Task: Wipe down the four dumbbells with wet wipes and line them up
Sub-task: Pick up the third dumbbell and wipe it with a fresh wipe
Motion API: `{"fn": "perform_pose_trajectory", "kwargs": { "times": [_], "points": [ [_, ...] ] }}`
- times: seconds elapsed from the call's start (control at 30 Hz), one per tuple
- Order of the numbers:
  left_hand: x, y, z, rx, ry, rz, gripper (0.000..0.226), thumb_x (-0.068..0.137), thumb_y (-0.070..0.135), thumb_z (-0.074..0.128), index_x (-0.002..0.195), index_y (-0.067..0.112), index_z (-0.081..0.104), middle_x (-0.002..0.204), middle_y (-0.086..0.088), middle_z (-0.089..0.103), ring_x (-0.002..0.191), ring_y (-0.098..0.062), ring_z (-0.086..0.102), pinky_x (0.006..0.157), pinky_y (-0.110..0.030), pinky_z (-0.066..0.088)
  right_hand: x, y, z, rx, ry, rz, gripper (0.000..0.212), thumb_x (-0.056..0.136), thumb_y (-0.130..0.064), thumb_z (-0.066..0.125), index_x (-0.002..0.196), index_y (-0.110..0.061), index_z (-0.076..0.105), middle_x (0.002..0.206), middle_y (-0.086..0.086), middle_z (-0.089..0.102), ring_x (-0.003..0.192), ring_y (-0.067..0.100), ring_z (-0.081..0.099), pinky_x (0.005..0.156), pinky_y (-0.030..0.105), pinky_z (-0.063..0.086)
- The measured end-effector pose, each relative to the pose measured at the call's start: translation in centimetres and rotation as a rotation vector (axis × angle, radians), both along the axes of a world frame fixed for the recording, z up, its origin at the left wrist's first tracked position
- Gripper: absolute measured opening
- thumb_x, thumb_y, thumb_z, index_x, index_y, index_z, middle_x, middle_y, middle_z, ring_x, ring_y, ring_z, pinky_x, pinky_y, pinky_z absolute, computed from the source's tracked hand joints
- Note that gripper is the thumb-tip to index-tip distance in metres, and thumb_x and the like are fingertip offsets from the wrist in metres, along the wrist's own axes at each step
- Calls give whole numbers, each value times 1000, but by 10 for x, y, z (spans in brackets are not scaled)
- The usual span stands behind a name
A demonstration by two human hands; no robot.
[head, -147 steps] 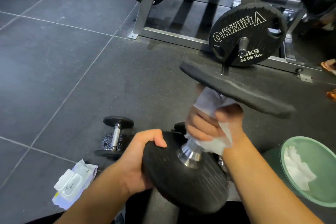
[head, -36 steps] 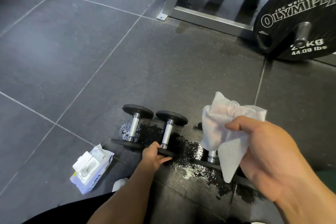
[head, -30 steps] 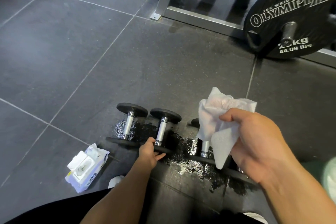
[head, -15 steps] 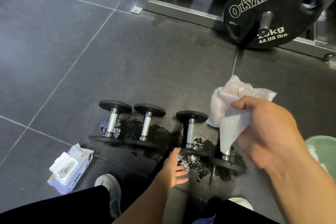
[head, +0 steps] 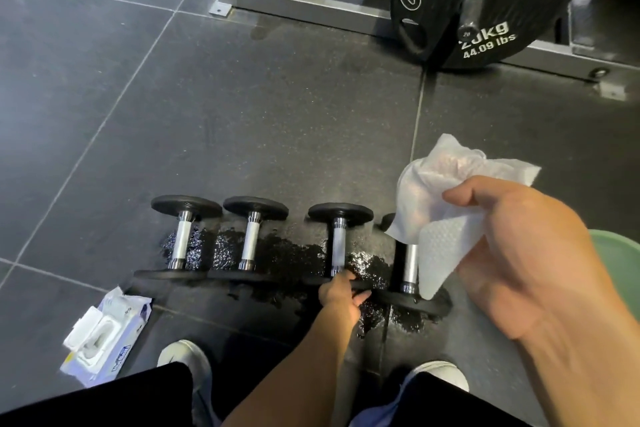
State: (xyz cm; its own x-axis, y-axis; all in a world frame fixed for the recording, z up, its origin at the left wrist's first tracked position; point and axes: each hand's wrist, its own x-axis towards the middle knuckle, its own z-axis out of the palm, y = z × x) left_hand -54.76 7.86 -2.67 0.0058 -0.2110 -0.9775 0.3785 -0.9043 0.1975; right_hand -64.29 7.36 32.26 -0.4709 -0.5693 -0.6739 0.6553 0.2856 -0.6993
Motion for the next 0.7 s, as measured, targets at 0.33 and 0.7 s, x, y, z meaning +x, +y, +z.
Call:
{"fn": "perform_pose_trajectory", "kwargs": {
  "times": [0.33,0.7],
  "points": [
    [62,3,90,-37,-70,-402,7,93,-10,53,99,-8,54,96,-25,53,73,-43,63,34,-54,54,-13,20,28,-167,181,-74,29,87,8,58,98,-17,67,66,-10,72,61,5,69,53,22,51],
    [110,-20,272,-513,-210,-951,26,85,1,62,106,-12,65,77,-23,57,49,-30,55,54,-48,63,52,38,-56,-82,1849,1495,93,84,-12,67,163,-8,18,170,16,21,158,40,10,124,62,15]
  ]
}}
